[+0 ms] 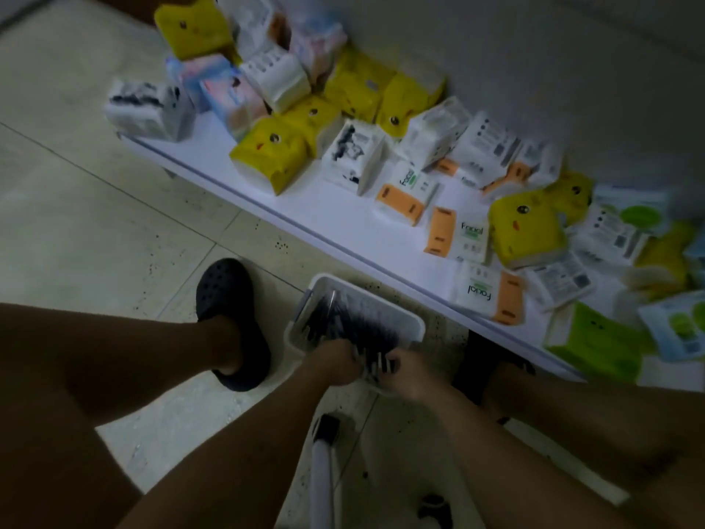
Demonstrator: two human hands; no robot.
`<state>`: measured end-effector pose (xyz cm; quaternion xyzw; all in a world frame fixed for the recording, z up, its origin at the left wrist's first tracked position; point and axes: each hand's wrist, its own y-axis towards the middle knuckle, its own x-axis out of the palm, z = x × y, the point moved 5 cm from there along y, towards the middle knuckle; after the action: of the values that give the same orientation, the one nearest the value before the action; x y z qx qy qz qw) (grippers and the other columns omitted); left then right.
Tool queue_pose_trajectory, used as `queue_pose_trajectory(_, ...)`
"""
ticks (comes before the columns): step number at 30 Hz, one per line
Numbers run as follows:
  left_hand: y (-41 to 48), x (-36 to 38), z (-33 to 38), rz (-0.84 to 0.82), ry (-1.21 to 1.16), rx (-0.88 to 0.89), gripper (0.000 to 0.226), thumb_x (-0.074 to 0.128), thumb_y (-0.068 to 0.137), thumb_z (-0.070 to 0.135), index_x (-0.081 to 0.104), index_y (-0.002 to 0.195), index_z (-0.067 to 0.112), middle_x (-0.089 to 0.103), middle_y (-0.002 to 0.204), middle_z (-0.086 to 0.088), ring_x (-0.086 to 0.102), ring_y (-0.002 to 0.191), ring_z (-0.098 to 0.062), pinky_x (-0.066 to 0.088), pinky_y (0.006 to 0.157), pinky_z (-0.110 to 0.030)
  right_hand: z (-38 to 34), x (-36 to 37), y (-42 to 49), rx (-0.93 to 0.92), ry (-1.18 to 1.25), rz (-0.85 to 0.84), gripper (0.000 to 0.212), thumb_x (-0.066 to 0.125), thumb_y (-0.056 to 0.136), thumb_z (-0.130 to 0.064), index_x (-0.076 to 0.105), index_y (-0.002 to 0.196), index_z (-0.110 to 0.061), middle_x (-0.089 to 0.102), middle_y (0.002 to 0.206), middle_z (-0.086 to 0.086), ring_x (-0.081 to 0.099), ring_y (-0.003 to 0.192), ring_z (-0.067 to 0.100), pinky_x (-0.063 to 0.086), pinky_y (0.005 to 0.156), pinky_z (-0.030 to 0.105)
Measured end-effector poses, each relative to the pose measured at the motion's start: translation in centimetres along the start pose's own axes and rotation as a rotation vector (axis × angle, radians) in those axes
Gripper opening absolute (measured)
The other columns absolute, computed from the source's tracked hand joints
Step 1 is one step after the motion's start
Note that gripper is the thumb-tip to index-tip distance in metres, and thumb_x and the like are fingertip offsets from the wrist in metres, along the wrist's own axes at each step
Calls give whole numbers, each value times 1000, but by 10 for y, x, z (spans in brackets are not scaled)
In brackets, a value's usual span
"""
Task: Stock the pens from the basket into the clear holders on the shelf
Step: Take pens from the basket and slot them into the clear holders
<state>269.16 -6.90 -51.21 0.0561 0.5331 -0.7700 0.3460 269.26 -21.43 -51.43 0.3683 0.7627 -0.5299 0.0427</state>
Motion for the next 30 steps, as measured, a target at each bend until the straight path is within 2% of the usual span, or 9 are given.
queue_pose_trajectory(3, 30, 19, -5, -129, 41, -18, 45, 41, 98, 37, 45, 137, 15, 52, 133, -14, 50, 117, -34, 44, 99, -46, 11, 6, 12, 92, 81, -44, 24, 63, 90, -19, 62, 90, 5, 59, 86, 16, 59, 81, 26, 44, 69, 26)
queue_pose_trajectory(5, 57, 35, -21, -184, 94, -74, 51, 39, 93, 46, 46, 134, 18, 52, 131, -15, 50, 116, -37, 43, 99, -54, 21, 12, 19, 118, 63, -84, 27, 62, 91, -21, 64, 87, 6, 57, 76, 12, 55, 71, 20, 40, 63, 21)
queue_pose_trajectory(9, 61, 38, -27, -97, 68, -103, 63, 37, 81, 61, 48, 131, 25, 55, 129, -9, 49, 120, -34, 39, 103, -53, 32, 23, 28, 109, -24, -109, 30, 59, 93, -31, 68, 96, -2, 66, 93, 20, 62, 89, 31, 49, 76, 38)
queue_pose_trajectory(12, 47, 25, -23, 56, 2, -118, 34, 44, 94, 46, 67, 95, 20, 65, 93, -2, 59, 101, -25, 40, 95, -39, 29, 30, 25, 84, -55, -103, 26, 51, 98, -16, 63, 116, -2, 62, 104, 11, 52, 89, 19, 40, 72, 25)
queue_pose_trajectory(15, 47, 23, -29, 157, -171, -177, 38, 50, 91, 46, 58, 67, 18, 56, 65, 1, 60, 70, -20, 45, 68, -27, 29, 43, 23, 79, -97, -127, 31, 49, 96, -13, 57, 125, -4, 58, 99, 3, 51, 81, 12, 35, 60, 16)
queue_pose_trajectory(18, 46, 21, -37, 199, -396, -215, 39, 54, 87, 50, 58, 70, 15, 59, 67, -5, 55, 60, -19, 40, 53, -23, 29, 51, 27, 110, -96, -106, 34, 48, 93, -10, 55, 126, -6, 59, 116, 10, 58, 102, 26, 46, 76, 25)
queue_pose_trajectory(22, 34, 15, -49, 226, -629, -207, 26, 64, 83, 26, 65, 81, 0, 62, 72, -17, 58, 64, -24, 44, 59, -28, 29, 58, 32, 138, -159, -67, 33, 47, 91, -12, 59, 121, -8, 60, 121, 12, 58, 107, 28, 49, 85, 29)
queue_pose_trajectory(27, 15, 4, -51, 146, -778, -198, 14, 49, 97, 11, 61, 91, 8, 65, 73, -8, 52, 49, -9, 38, 39, -15, 26, 46, 36, 224, -188, 27, 23, 50, 92, -10, 68, 106, -7, 66, 102, 13, 59, 85, 25, 44, 68, 27)
queue_pose_trajectory(30, 8, -2, -41, 105, -761, -197, 17, 41, 99, 9, 57, 102, 7, 65, 82, -11, 52, 57, -15, 39, 44, -21, 19, 28, 27, 268, -162, 110, 17, 54, 92, -15, 66, 83, -8, 59, 77, 8, 57, 73, 23, 38, 53, 24)
